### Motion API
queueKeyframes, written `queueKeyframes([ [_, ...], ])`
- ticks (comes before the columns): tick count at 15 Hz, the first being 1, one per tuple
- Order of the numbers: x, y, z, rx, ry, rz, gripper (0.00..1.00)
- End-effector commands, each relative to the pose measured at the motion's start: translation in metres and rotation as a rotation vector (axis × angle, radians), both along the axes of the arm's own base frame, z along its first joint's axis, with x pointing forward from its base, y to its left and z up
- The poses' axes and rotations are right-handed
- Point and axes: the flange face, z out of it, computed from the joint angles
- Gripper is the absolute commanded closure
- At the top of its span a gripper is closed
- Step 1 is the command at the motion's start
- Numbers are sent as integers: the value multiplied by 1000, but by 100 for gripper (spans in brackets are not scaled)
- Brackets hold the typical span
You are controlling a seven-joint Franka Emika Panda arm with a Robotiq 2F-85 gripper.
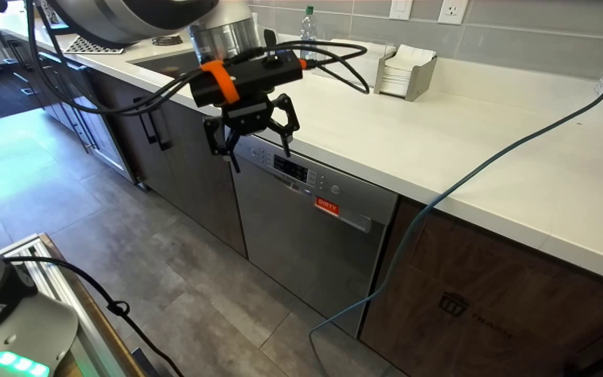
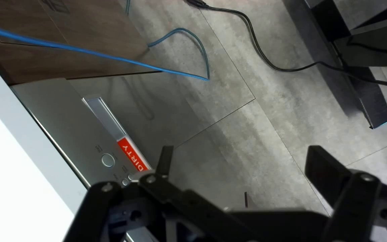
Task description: Press a button on the dishwasher.
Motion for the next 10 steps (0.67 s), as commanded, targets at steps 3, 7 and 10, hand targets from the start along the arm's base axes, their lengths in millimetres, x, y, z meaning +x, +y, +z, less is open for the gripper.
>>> queueKeyframes([
  [3, -1, 3, -20, 50, -8, 50, 0],
  [7, 6, 3, -37, 91, -55, 125, 0],
  [10, 13, 5, -51, 106, -102, 208, 0],
])
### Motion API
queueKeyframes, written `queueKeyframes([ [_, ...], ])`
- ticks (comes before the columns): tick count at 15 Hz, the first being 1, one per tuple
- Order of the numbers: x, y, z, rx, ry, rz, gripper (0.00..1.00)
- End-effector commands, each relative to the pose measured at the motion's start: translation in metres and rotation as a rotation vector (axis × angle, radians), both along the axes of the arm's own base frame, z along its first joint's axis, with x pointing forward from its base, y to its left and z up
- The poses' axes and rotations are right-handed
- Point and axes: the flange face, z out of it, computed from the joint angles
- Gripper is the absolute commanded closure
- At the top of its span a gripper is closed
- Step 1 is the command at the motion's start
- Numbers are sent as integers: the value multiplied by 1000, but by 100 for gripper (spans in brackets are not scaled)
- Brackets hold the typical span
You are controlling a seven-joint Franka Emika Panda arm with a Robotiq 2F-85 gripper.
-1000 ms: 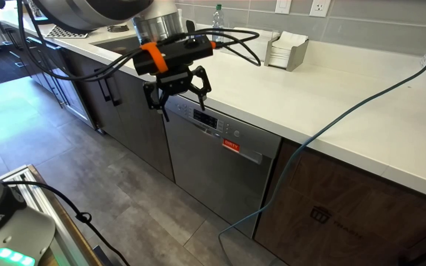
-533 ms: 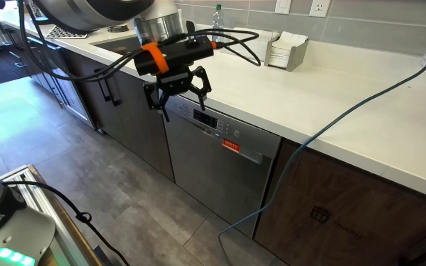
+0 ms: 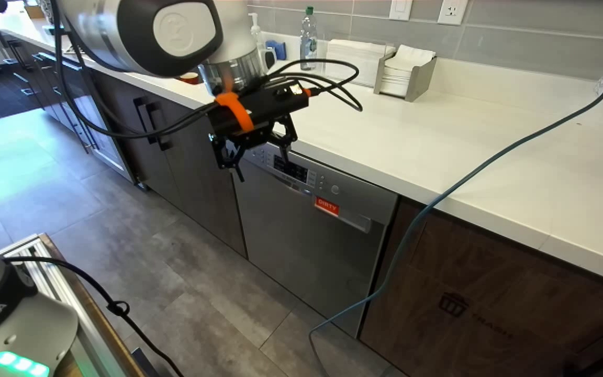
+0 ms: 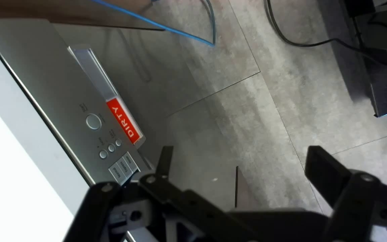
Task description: Press a button on the dishwasher.
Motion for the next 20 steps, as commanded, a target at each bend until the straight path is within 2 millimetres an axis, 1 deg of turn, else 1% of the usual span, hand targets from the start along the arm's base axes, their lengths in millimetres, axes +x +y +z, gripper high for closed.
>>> queueKeyframes([
  [1, 8, 3, -20, 19, -48, 107, 0],
  [4, 10, 9, -33, 19, -55, 224, 0],
  [7, 7, 7, -39, 30, -41, 302, 0],
  [12, 1, -8, -48, 36, -52, 331, 0],
  [13, 0, -10, -48, 35, -65, 327, 17],
  [14, -1, -11, -47, 34, -82, 322, 26],
  [16, -3, -13, -43, 41, -114, 303, 41],
  [20, 1, -15, -40, 79, -159, 258, 70],
])
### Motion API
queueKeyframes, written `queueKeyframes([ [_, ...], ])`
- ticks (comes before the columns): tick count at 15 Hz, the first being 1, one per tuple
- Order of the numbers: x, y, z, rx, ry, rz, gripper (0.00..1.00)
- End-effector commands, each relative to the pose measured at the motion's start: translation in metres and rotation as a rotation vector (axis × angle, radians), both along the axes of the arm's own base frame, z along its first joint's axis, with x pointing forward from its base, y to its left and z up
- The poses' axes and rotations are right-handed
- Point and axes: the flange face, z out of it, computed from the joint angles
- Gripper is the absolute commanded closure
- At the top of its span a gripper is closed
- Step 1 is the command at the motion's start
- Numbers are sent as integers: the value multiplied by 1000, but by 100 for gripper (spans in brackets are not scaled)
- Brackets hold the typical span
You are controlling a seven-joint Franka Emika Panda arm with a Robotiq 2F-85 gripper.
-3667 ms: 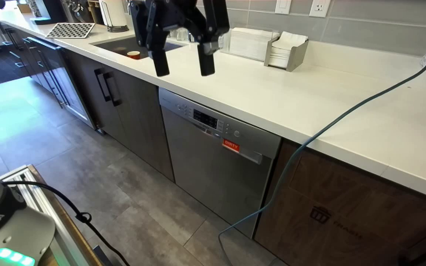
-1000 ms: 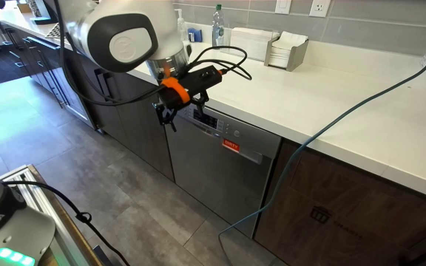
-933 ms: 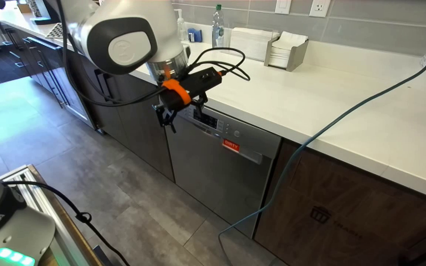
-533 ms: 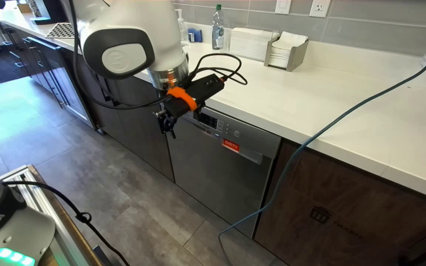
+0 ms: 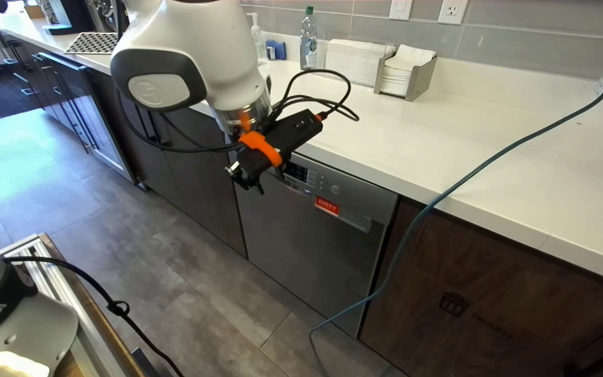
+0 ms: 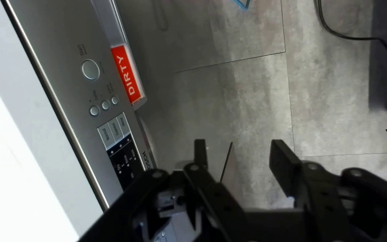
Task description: Press a button on the dishwasher.
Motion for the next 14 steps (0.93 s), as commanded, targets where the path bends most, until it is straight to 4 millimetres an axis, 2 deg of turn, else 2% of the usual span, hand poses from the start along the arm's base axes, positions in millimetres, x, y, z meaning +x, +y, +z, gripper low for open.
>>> queueKeyframes([
  [1, 6, 1, 2, 27, -46, -24, 76],
  [4, 10, -3, 2, 50, -82, -54, 97],
  [5, 12, -4, 1, 57, -92, -59, 100],
  [9, 20, -9, -14, 88, -114, -68, 100],
  [11, 24, -11, -29, 99, -113, -65, 100],
  [12, 33, -9, -22, 106, -104, -68, 100],
  [13, 38, -8, -27, 113, -99, -76, 100],
  [14, 39, -11, -38, 116, -111, -77, 100],
])
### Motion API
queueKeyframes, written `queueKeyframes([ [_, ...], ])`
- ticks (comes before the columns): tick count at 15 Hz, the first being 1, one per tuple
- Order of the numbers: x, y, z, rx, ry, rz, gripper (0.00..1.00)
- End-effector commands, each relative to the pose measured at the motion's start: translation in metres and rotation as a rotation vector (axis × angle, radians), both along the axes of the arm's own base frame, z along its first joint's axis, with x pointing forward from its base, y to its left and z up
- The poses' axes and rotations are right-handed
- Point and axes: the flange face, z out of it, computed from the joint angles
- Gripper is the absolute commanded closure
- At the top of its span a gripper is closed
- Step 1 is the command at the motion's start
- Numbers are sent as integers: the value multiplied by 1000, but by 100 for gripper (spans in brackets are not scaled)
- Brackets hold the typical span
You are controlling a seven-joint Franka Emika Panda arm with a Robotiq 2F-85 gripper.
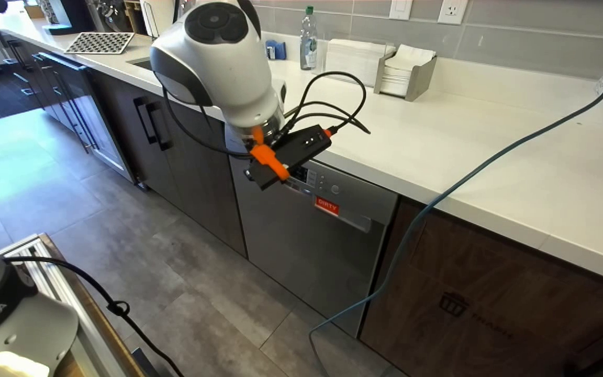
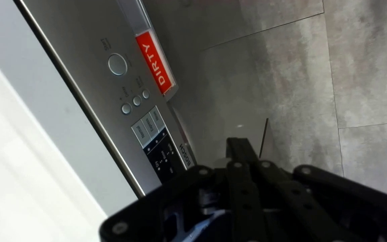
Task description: Press a button on the dishwasher.
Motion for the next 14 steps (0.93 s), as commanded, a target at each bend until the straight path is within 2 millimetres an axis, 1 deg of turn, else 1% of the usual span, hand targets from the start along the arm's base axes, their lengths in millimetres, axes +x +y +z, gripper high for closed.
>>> queueKeyframes([
  [1, 27, 1, -9, 11, -12, 4, 100],
  [3, 34, -2, -21, 10, -25, -15, 100],
  [4, 44, -1, -14, 13, -23, -31, 100],
  [5, 43, -2, -23, 15, -26, -38, 100],
  [7, 52, -3, -25, 16, -25, -60, 100],
  [12, 57, -8, -53, 16, 6, -105, 100],
  [14, 60, -10, -59, 19, 7, -128, 100],
])
